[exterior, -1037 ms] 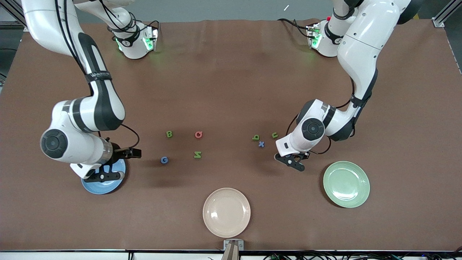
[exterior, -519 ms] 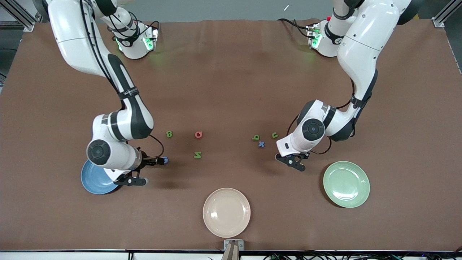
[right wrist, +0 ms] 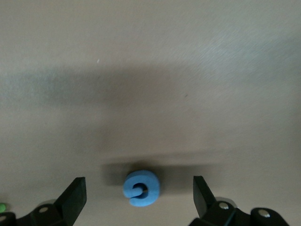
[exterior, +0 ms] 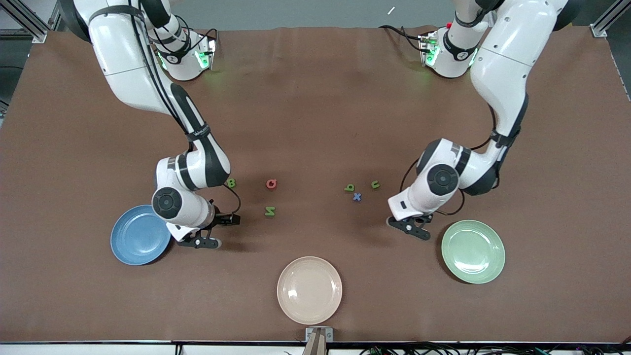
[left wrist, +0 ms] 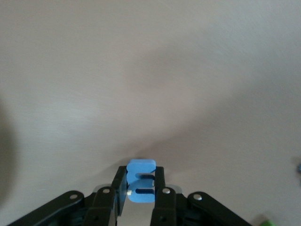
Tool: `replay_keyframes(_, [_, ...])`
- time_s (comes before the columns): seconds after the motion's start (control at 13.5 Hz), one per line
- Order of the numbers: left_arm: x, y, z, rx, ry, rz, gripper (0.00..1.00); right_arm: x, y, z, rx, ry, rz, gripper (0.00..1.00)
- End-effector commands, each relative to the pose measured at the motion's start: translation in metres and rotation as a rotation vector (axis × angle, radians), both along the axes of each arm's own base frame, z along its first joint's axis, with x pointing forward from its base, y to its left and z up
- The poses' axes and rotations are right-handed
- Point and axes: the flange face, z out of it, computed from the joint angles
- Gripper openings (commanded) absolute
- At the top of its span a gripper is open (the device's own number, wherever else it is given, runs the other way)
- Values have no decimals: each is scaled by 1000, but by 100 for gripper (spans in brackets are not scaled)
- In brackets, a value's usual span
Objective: Sort uppercase to blue plate, lowercase to green plate
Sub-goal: 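Grasp the blue E with the left gripper while the right gripper grasps blue c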
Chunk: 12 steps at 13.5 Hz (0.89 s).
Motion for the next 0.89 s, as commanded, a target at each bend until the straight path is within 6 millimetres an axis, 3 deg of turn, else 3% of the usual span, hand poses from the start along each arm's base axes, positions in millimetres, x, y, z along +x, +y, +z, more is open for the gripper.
replay_keyframes(0.0, [20, 42, 36, 5, -57, 20, 1, -5, 6, 4, 7, -3, -21, 99])
replay_keyframes(0.22, [46, 94, 53, 6, -98, 28, 1, -9, 4, -1, -1, 5, -16, 91])
replay_keyframes(0.37, [60, 126, 54, 10, -112, 3, 1, -8, 2, -1, -2, 4, -6, 79])
replay_keyframes(0.44, [64, 140, 48, 12, -107, 2, 1, -8, 0, -1, -2, 4, -8, 72])
replay_keyframes(0.81, [65, 169, 10, 93, -84, -32, 8, -8, -2, -1, -5, 6, -8, 42])
